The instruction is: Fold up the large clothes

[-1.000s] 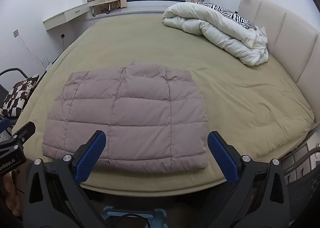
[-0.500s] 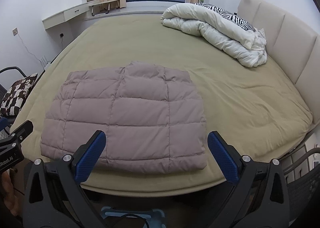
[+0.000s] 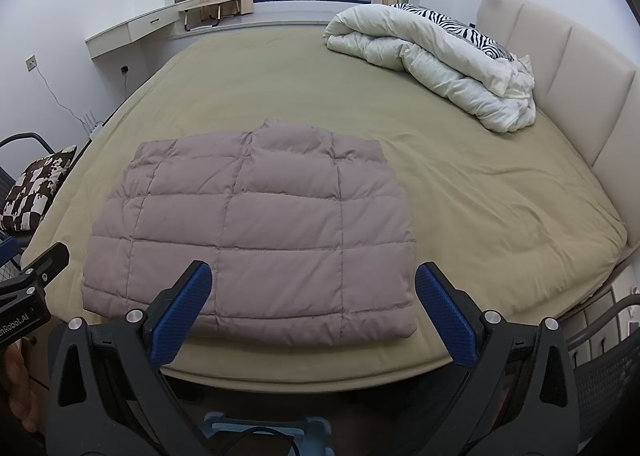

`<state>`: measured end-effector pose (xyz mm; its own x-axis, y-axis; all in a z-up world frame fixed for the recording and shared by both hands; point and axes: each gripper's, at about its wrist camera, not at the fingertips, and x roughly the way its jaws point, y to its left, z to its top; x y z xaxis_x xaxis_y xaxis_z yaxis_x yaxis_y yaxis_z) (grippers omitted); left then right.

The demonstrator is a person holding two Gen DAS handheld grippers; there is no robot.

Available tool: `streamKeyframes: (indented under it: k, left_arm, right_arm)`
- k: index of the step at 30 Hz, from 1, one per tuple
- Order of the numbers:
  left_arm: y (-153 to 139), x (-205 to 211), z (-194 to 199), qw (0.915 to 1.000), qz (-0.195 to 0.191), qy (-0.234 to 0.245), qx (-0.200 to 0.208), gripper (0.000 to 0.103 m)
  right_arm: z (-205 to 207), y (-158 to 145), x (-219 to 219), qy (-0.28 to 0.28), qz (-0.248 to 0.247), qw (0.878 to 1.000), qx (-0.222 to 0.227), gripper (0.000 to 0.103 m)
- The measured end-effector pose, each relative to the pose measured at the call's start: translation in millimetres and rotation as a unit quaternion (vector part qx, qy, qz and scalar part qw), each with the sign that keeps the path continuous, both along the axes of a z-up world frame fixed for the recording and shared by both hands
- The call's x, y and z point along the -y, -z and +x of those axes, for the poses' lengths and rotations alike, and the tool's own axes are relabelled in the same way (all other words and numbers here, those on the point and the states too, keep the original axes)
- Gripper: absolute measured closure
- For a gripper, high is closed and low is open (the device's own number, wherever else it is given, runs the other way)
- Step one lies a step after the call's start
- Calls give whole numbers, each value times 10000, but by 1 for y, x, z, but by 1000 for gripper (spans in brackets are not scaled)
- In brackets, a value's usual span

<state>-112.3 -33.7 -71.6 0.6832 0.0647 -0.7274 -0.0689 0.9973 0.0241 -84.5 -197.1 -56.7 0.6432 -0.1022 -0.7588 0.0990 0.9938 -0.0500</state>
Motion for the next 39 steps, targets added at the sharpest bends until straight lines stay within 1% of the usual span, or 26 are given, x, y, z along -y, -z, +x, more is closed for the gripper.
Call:
streamKeyframes:
  k: [39]
  left_arm:
    - [3, 3, -3, 10000, -11, 23, -35, 0]
  right_arm:
    - [-2, 7, -2, 0, 56, 10000, -60, 0]
